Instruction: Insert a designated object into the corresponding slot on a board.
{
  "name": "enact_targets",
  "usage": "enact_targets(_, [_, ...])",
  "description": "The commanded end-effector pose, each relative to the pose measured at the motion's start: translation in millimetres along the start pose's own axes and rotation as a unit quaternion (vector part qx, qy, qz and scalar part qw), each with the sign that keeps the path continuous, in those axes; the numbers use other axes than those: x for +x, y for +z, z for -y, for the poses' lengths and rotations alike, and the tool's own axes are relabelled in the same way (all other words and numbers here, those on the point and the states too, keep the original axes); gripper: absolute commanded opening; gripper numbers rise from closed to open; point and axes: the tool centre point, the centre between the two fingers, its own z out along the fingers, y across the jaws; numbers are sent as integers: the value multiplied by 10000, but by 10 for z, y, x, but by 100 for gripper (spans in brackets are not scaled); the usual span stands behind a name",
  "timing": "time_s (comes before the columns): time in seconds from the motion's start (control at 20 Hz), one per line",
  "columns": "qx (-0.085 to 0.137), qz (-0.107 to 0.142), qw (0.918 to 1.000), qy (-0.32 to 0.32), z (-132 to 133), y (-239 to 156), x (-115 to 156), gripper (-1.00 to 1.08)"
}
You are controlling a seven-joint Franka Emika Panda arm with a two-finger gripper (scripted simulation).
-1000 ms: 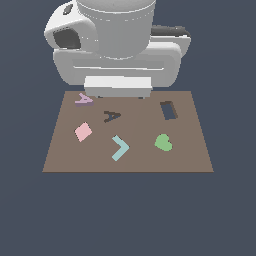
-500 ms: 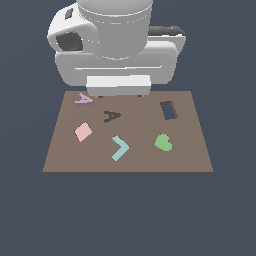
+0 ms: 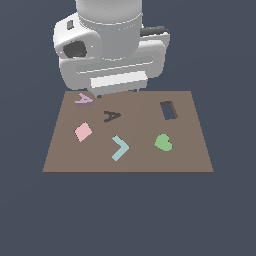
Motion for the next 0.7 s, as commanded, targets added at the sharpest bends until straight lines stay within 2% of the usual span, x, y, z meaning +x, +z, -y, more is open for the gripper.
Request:
enact_targets(0.0, [5,-2,9995,-303,-22,61,-83,100])
enact_targets(0.3, [19,-11,9932,-1164,-111,233,-304,100])
enact_targets(0.65, [38,-21,9750,-2221,-274,450,-551,100])
